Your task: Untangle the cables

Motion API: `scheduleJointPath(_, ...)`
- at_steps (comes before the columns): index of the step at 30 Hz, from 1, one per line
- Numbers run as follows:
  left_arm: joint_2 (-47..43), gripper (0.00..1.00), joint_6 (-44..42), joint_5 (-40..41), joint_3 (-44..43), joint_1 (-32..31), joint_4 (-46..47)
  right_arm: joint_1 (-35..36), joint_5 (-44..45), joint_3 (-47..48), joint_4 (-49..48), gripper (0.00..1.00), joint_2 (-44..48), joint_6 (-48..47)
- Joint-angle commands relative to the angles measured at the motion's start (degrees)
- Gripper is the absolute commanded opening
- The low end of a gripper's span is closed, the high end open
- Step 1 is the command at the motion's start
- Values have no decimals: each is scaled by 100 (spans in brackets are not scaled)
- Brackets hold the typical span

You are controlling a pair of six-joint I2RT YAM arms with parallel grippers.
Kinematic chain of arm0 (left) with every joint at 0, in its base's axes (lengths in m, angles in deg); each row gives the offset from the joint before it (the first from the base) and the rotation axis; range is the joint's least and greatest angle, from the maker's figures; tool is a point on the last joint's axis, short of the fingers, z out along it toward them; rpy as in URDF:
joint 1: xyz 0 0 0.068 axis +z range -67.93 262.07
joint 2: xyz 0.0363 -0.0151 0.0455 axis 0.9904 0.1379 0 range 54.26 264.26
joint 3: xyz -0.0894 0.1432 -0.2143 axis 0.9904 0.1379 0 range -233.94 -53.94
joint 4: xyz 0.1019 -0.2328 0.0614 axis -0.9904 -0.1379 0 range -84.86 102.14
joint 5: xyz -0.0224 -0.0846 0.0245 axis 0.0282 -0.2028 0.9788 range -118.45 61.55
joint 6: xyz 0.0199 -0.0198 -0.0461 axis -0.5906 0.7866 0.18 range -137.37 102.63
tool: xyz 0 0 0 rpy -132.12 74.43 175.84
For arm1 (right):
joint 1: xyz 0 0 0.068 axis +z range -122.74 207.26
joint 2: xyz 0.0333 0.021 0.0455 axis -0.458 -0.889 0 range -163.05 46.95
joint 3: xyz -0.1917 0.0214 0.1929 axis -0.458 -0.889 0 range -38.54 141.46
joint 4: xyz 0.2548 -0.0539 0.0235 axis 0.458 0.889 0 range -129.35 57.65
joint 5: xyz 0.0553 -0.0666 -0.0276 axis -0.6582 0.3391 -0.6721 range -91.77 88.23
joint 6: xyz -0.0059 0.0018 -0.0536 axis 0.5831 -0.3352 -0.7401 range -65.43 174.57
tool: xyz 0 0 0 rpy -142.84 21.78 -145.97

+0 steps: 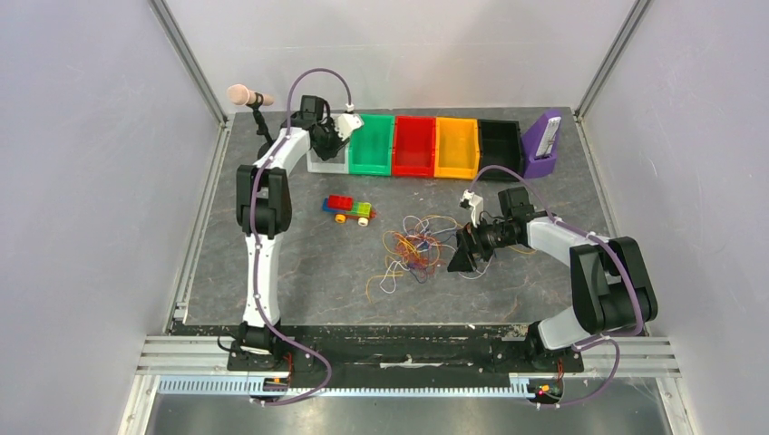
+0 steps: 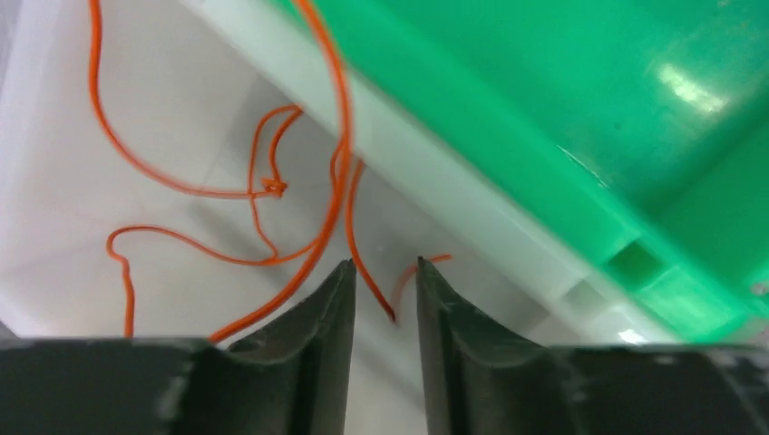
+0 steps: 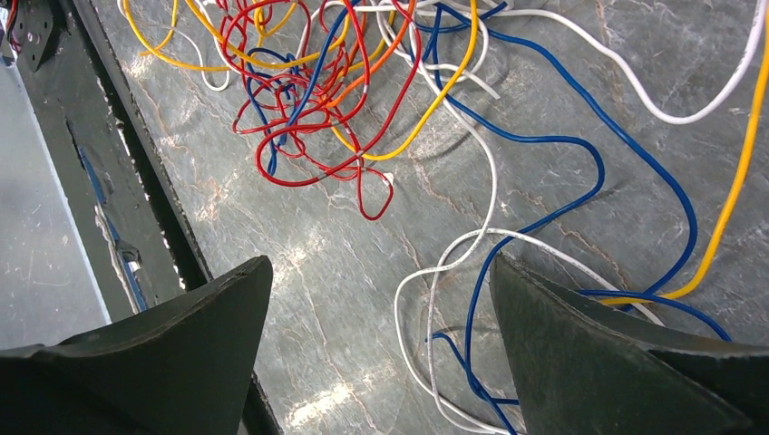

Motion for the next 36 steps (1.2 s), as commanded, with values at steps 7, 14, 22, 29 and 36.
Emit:
scheduleJointPath(7,-1358,74,876,-523,68,77,-322,-27,-107,321,113,93,153,-150)
scheduleJointPath(14,-2669,78,1454,-887,376,50,-1217,-27,132,543,356,91,375,-127)
scheduleJointPath(22,-5153,79,2371,-2030,3726,-958,-943,154,779,311,-178,87,839,270)
scheduleJointPath(29,-5390,74,2647,-2185,4767,-1965,-149,141,2301,842,680,71,843,-213)
scheduleJointPath(36,-4692,68,2897,-2118,4647,-2626,596,108,2601,1022,562,57,589,-104)
